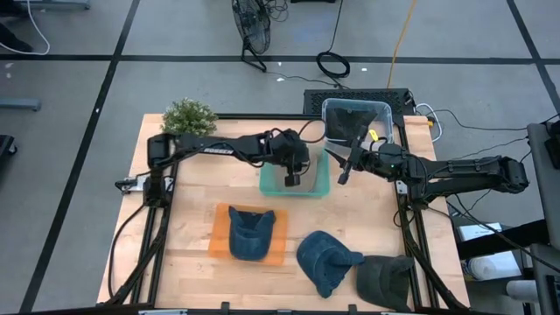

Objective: Pick & Place hat
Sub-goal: Put the brown cap into the blue bin

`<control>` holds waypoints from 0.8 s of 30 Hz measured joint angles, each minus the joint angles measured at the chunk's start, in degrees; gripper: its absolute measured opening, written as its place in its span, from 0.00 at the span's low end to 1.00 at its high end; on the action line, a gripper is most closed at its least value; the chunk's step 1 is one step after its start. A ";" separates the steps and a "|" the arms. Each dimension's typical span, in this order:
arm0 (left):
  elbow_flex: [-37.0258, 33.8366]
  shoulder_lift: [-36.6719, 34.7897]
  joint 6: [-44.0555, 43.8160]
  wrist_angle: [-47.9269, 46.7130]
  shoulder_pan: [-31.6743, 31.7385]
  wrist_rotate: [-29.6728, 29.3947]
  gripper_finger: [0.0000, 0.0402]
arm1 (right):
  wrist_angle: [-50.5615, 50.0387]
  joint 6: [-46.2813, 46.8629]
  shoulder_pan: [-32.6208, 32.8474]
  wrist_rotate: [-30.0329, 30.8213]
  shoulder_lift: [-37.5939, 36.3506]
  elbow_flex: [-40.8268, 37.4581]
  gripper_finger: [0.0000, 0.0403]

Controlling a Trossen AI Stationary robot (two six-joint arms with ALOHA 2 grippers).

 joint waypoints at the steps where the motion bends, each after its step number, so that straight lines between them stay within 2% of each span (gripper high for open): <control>1: 0.00 0.67 0.00 0.75 0.34 -0.07 0.21 | 0.00 0.00 0.00 0.00 0.00 0.00 0.29; 9: 0.00 5.86 -1.72 3.66 3.77 0.48 0.21 | -0.42 0.00 -0.22 -0.02 0.00 0.00 0.29; 21: 0.02 7.58 -2.91 5.77 3.52 6.93 0.21 | -0.40 0.00 -0.33 -0.02 0.00 0.00 0.29; 24: 0.02 7.58 -2.82 5.66 2.94 10.53 0.21 | -0.42 -0.01 -0.31 -0.04 0.00 0.00 0.29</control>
